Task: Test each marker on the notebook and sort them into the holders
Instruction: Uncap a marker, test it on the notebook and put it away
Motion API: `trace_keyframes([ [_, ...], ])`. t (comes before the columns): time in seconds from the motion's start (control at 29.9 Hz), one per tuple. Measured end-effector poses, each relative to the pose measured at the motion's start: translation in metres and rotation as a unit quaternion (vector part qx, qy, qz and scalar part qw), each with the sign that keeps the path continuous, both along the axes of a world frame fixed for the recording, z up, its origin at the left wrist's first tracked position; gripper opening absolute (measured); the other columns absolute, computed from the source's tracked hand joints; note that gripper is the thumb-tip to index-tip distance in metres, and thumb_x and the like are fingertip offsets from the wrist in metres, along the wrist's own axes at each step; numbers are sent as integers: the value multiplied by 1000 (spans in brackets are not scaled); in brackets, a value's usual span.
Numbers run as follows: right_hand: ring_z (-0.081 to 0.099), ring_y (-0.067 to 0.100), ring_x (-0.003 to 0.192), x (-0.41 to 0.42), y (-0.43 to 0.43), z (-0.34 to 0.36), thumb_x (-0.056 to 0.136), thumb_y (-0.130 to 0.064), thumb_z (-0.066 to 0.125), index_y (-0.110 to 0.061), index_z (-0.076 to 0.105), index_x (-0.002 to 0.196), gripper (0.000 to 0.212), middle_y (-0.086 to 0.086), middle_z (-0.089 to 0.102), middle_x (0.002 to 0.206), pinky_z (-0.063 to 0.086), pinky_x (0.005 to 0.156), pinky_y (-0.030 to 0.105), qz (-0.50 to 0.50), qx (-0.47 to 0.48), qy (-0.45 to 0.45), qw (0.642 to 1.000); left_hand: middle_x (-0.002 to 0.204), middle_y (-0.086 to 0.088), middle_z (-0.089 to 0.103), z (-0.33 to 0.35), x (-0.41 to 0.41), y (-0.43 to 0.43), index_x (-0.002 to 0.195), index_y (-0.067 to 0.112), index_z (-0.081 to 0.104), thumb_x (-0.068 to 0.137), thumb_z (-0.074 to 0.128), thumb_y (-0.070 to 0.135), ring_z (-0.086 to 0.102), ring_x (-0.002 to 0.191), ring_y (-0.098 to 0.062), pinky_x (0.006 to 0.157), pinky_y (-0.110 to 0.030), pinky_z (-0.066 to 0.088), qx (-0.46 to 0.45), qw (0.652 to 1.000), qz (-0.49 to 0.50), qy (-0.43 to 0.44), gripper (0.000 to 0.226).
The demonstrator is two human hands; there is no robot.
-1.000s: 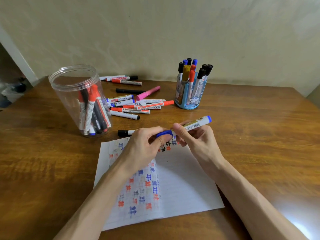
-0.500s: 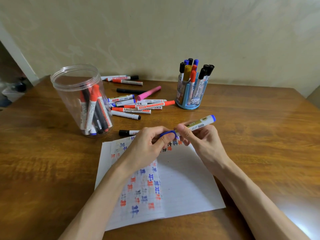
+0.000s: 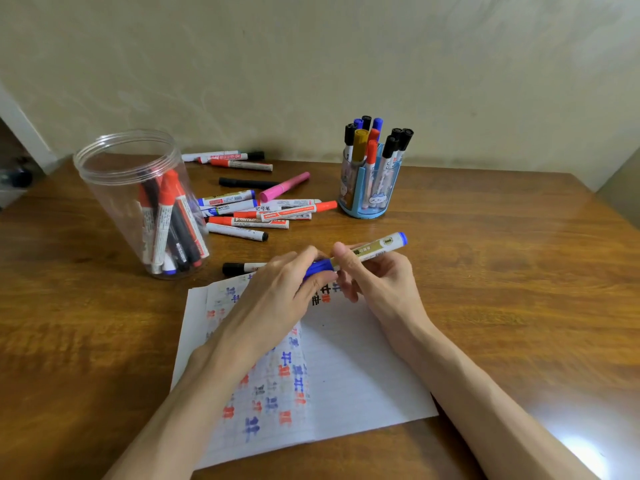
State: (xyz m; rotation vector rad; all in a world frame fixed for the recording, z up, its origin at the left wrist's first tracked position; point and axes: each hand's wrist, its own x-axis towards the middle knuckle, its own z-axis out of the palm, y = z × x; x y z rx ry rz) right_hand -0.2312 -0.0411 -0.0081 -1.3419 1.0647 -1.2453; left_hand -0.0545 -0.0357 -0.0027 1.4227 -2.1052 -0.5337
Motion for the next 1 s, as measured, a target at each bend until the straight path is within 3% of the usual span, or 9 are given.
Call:
trace_keyframes([
  [0.17, 54, 19, 59, -5, 0, -1, 98, -38, 72, -8, 70, 76, 37, 8, 64, 66, 45, 59, 32, 8, 17, 9, 1000, 82, 2, 65, 5, 1, 3, 102, 20, 58, 104, 40, 50, 61, 78, -13, 70, -40, 49, 59, 998, -21, 13, 35],
  [0.27, 51, 16, 57, -5, 0, 2, 99, -32, 71, -9, 69, 80, 31, 5, 60, 63, 43, 56, 27, 12, 8, 8, 1000, 89, 2, 69, 12, 8, 2, 98, 28, 62, 104, 41, 50, 64, 86, -11, 73, -39, 54, 109, 993, -40, 29, 31],
  [0.33, 49, 11, 56, -19, -8, 6, 99, -27, 71, -10, 71, 83, 24, 0, 58, 63, 40, 55, 24, -51, 30, -59, 997, 93, 10, 70, 14, 26, 0, 94, 33, 63, 105, 41, 48, 65, 91, -4, 74, -34, 55, 129, 990, -32, 49, 29],
  [0.4, 47, 8, 57, -43, -19, 10, 100, -24, 71, -13, 72, 82, 21, -2, 57, 64, 39, 56, 22, -133, 48, -116, 983, 90, 6, 71, 12, 49, -1, 93, 30, 65, 105, 42, 46, 67, 90, -8, 77, -41, 56, 107, 992, -1, 69, 30],
  [0.47, 46, 9, 57, -50, -22, 10, 100, -25, 71, -14, 71, 81, 21, -2, 57, 64, 38, 56, 24, -150, 51, -79, 984, 87, 4, 69, 12, 59, -1, 93, 28, 66, 105, 43, 46, 67, 89, -11, 80, -45, 56, 77, 994, 21, 80, 31],
  [0.57, 48, 9, 55, -34, -17, 6, 99, -29, 71, -9, 71, 85, 24, -1, 60, 63, 43, 57, 26, -100, 67, 6, 993, 81, 17, 64, 18, 40, -1, 97, 30, 64, 102, 43, 49, 63, 82, -2, 66, -23, 50, 85, 993, 6, 86, 28],
  [0.67, 53, 8, 54, -29, -11, 3, 99, -33, 71, -8, 69, 85, 29, -3, 62, 61, 45, 58, 26, -88, 68, 47, 993, 80, 18, 63, 21, 21, -9, 102, 32, 62, 103, 45, 47, 62, 87, 6, 67, -12, 43, 71, 995, 12, 67, 23],
  [0.84, 57, 12, 55, -25, -8, 1, 98, -25, 74, -4, 70, 91, 23, -2, 66, 61, 45, 54, 28, -78, 71, 62, 993, 87, 15, 66, 11, 12, -14, 106, 30, 61, 102, 48, 47, 63, 85, 5, 69, -17, 49, 58, 995, 37, 74, 22],
  [1.0, 67, 0, 60, -19, -6, -1, 95, -22, 77, -9, 72, 89, 15, -12, 73, 66, 48, 56, 14, -66, 7, 143, 987, 95, 17, 69, -7, 18, -9, 105, 35, 59, 93, 42, 62, 67, 92, 2, 71, -28, 61, 25, 997, 49, 60, 34],
])
